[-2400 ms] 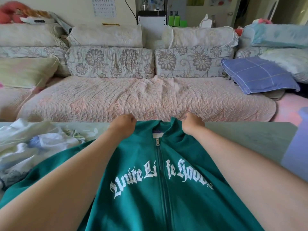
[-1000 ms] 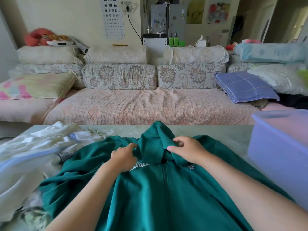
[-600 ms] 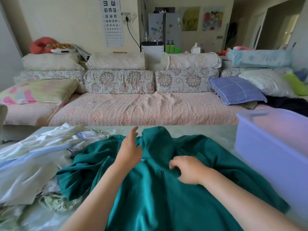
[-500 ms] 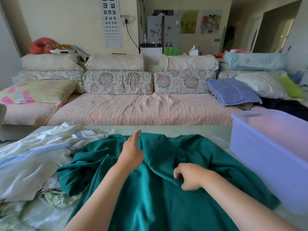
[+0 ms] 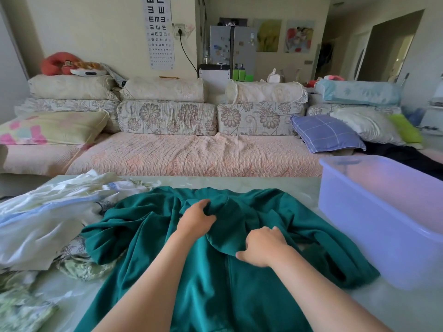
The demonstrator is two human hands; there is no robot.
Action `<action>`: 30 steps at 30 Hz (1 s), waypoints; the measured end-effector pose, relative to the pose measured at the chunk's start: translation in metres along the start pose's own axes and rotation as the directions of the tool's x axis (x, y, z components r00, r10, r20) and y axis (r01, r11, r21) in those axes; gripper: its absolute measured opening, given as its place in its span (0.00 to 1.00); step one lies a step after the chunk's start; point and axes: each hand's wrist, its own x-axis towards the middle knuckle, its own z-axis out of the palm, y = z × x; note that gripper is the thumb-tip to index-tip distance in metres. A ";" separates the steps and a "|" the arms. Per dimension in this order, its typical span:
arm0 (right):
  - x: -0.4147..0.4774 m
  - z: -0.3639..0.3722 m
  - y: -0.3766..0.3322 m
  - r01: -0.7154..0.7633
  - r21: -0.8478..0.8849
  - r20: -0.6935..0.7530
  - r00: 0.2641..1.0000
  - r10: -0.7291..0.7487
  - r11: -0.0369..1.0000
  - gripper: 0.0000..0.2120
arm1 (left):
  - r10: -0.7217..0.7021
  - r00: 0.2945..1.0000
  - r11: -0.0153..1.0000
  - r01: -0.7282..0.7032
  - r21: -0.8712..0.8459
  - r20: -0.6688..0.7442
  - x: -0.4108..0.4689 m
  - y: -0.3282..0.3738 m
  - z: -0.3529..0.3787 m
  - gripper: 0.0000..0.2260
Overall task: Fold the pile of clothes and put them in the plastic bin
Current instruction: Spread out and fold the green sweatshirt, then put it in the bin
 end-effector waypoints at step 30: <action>0.000 0.028 0.020 0.142 0.572 -0.188 0.981 -0.038 0.808 0.15 | 0.131 0.933 0.977 -0.179 -0.118 -0.334 -0.055 -0.010 -0.024 0.10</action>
